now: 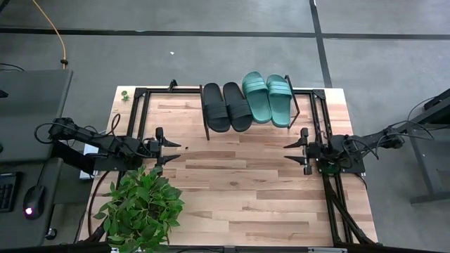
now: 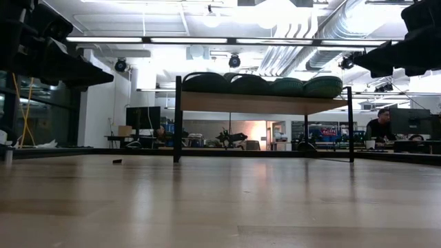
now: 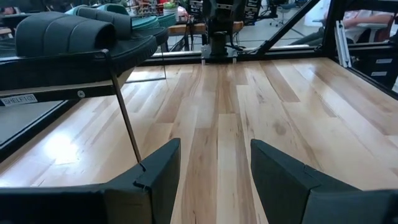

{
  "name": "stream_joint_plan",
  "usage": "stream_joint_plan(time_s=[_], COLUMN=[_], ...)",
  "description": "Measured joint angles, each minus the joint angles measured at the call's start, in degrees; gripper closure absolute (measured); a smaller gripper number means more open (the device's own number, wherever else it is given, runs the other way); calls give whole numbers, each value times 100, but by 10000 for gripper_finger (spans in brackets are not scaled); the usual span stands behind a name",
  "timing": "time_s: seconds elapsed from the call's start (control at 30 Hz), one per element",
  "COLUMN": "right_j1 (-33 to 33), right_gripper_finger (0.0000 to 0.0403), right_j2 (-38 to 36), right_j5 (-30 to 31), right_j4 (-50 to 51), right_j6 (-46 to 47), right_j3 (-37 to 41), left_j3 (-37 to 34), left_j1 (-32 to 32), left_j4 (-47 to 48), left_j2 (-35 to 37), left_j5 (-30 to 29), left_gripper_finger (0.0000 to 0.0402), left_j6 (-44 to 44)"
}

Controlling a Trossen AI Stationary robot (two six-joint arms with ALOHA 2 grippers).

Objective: Pick and place slides into the shelf
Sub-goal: Return to Home Position

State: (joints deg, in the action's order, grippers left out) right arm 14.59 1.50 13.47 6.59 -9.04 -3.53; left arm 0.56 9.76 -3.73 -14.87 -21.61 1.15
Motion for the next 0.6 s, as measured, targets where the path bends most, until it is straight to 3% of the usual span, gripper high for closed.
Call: stream_joint_plan(time_s=[0.6], right_j1=[0], right_gripper_finger=[246], right_j2=[300], right_j5=[0], right_j4=[0], right_j6=[0], right_j3=[-2], left_j3=[2], left_j1=[0], left_j4=[-7], left_j2=[0], left_j5=[17], left_gripper_finger=[224], left_j6=[-7])
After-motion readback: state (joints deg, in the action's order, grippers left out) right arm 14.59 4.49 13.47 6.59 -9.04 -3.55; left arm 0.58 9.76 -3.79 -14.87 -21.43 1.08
